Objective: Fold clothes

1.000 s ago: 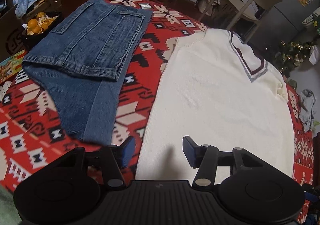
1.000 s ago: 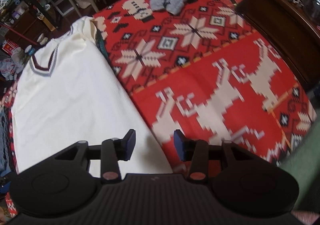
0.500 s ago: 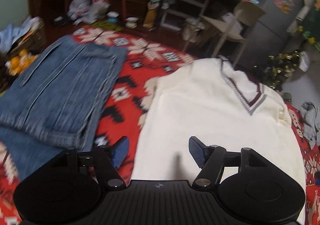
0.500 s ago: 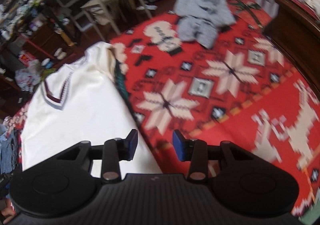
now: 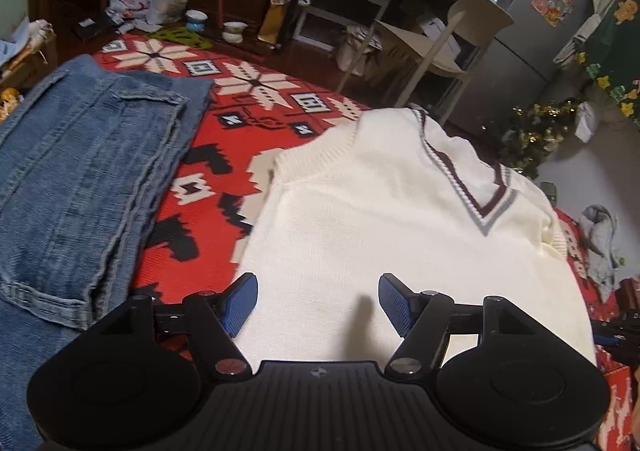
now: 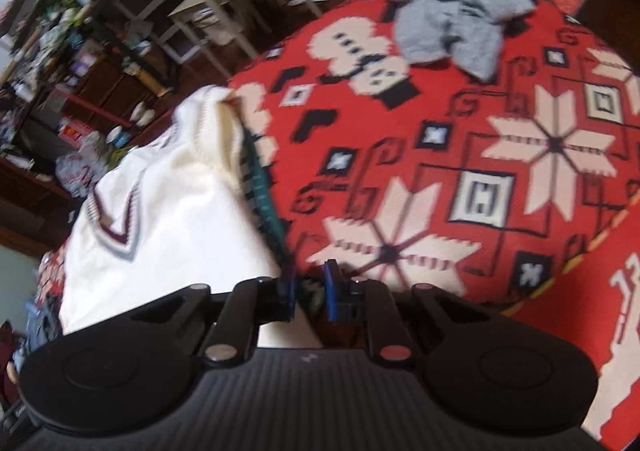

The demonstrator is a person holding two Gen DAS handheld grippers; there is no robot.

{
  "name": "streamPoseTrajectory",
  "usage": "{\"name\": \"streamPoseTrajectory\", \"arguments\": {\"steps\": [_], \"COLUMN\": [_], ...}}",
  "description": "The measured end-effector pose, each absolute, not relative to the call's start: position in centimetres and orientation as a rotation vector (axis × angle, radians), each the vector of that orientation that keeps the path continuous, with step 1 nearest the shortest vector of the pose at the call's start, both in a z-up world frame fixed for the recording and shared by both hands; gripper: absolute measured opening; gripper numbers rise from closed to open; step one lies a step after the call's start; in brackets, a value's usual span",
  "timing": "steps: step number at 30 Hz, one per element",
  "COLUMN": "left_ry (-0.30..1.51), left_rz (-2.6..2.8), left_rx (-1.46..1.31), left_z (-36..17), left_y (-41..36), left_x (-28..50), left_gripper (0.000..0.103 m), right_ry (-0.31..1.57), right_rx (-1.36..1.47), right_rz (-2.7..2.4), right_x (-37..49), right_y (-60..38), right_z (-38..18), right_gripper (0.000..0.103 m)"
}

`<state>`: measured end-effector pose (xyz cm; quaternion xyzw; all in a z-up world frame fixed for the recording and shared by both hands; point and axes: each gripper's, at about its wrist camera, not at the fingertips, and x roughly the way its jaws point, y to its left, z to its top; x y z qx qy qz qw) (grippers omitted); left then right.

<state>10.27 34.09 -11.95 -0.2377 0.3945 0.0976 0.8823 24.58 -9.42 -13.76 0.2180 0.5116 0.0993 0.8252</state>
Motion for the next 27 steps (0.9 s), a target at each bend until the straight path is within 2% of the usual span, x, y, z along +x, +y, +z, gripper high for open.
{"name": "streamPoseTrajectory", "arguments": {"steps": [5, 16, 20, 27], "left_ry": [0.830, 0.839, 0.835, 0.830], "left_rz": [0.179, 0.177, 0.177, 0.174], "left_rx": [-0.497, -0.527, -0.545, -0.541], "left_z": [-12.0, -12.0, -12.0, -12.1], "left_y": [33.5, 33.7, 33.9, 33.8], "left_x": [10.2, 10.2, 10.1, 10.1], "left_gripper": [0.066, 0.069, 0.069, 0.070], "right_ry": [1.044, 1.071, 1.064, 1.055], "right_rx": [0.425, 0.242, 0.265, 0.279], "right_rz": [0.340, 0.399, 0.374, 0.324], "right_x": [23.6, 22.6, 23.3, 24.4], "right_y": [-7.2, -2.9, -3.1, -2.8], "right_z": [-12.1, -13.0, -13.0, -13.6], "right_gripper": [0.016, 0.017, 0.025, 0.027]}}
